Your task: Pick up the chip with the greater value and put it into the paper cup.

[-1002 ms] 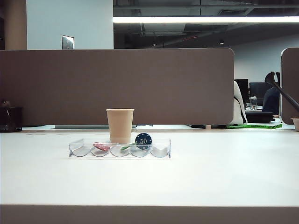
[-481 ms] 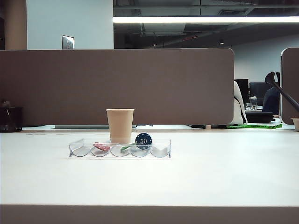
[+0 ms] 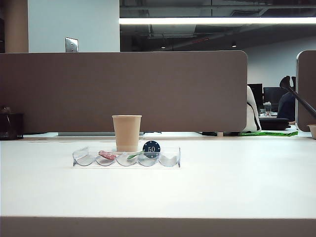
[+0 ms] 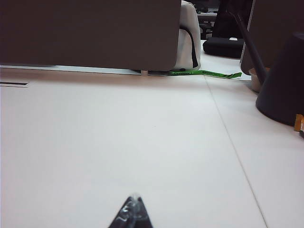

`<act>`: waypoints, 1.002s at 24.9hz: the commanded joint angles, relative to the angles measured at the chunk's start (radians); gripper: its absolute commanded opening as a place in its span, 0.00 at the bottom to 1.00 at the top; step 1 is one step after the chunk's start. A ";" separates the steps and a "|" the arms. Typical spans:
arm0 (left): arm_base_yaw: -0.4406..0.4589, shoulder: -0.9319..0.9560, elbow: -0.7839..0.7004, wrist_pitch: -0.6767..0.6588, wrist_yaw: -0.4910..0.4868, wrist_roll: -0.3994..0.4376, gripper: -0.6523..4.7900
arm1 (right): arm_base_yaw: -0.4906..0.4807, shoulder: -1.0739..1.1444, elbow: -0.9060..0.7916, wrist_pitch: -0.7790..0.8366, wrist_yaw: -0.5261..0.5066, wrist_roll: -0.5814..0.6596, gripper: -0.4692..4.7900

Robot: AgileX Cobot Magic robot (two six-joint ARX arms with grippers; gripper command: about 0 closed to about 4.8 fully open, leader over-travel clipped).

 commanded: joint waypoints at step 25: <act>0.000 0.001 0.003 0.004 0.002 -0.003 0.11 | 0.002 -0.001 -0.001 0.009 0.003 0.001 0.09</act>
